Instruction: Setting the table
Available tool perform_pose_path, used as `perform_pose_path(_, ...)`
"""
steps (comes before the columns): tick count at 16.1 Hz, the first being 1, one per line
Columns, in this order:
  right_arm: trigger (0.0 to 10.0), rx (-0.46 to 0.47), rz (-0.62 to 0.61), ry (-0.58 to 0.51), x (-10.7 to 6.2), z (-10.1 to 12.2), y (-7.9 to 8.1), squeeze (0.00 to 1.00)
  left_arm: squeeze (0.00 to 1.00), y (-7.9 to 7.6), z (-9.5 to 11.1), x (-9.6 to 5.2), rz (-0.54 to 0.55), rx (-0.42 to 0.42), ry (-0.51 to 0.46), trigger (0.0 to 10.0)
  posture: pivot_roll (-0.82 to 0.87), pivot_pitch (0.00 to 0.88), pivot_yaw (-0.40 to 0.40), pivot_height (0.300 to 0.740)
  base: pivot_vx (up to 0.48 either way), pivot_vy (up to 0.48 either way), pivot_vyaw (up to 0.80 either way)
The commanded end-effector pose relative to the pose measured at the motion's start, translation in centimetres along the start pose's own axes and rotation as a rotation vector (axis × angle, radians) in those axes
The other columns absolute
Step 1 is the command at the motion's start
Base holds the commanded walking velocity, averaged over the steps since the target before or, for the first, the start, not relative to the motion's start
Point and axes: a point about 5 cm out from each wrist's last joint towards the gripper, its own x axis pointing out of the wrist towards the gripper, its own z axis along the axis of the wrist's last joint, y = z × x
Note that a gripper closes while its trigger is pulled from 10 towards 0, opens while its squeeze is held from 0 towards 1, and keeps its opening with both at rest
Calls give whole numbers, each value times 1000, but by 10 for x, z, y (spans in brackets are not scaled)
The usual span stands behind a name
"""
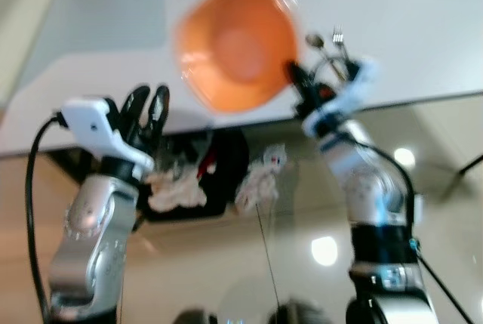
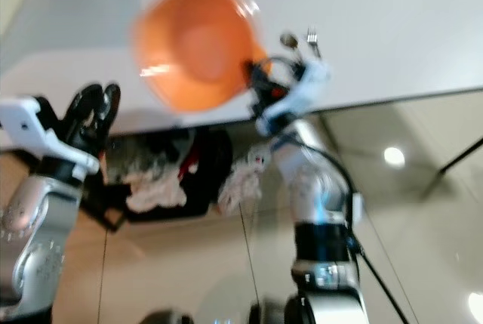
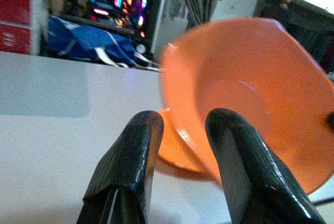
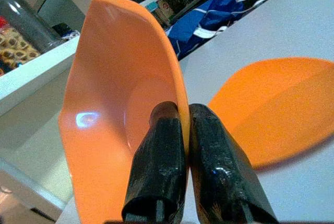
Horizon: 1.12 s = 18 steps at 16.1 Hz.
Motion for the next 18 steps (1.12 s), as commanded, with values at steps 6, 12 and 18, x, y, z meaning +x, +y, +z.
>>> perform_pose_path(6, 10000, -37, -122, -41, 0, 20, -15, 0, 0, -12, 2, 3, -54, 4, -6, 10000, -83, 135, 4, 740, 480, 0, 0)
perform_pose_path(12, 10000, -42, -312, 78, 2, 26, -28, 0, 0, -29, 4, -3, -205, 19, 19, 10000, -92, 157, 9, 740, 40, 0, 0)
perform_pose_path(18, 10000, 145, -345, 155, 20, 8, -17, 0, 0, -38, 4, -16, -262, 16, 59, 10000, -84, 213, 18, 740, 0, 0, 0)
